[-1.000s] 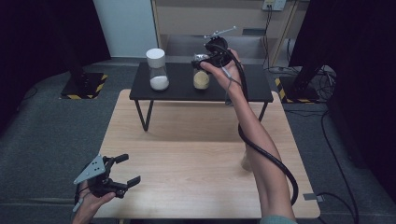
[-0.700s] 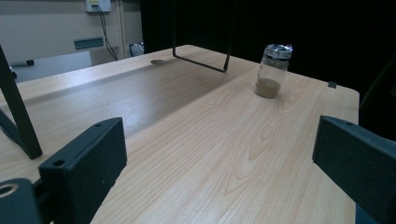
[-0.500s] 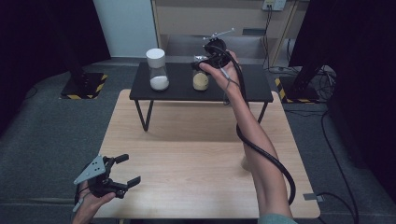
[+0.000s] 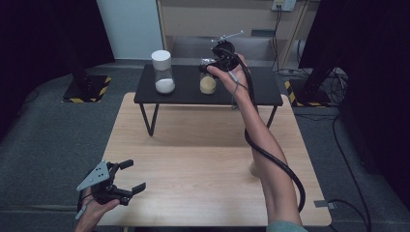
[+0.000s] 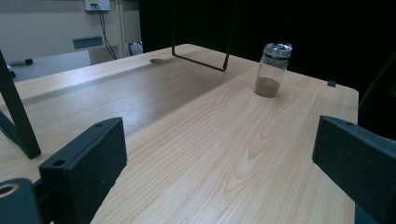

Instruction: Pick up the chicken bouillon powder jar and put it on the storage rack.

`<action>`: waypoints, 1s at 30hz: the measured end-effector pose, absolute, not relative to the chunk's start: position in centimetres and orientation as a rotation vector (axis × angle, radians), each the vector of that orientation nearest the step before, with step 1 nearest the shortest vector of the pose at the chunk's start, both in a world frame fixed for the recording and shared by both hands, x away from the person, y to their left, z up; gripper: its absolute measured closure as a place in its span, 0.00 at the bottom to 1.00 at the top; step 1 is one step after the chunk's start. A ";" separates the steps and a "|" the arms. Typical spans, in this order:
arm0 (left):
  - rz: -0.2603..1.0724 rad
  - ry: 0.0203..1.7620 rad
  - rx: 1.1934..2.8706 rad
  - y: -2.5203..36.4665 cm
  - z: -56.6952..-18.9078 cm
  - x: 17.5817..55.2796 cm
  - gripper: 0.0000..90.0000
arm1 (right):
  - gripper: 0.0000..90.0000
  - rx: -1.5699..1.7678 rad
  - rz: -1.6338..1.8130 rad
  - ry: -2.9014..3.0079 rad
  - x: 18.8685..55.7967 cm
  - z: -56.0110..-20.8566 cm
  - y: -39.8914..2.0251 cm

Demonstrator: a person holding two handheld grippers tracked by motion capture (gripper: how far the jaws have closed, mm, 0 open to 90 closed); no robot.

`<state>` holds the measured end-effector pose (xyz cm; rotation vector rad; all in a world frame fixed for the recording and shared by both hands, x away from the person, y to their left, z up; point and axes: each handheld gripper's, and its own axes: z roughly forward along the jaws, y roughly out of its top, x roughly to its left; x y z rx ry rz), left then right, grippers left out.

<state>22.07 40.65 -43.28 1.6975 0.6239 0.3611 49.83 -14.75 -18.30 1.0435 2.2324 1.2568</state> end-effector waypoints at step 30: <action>0.365 0.624 1.704 40.5 -43.2 22.1 0.02 | 0.08 0.877 1.389 2.131 45.5 -17.2 -17.8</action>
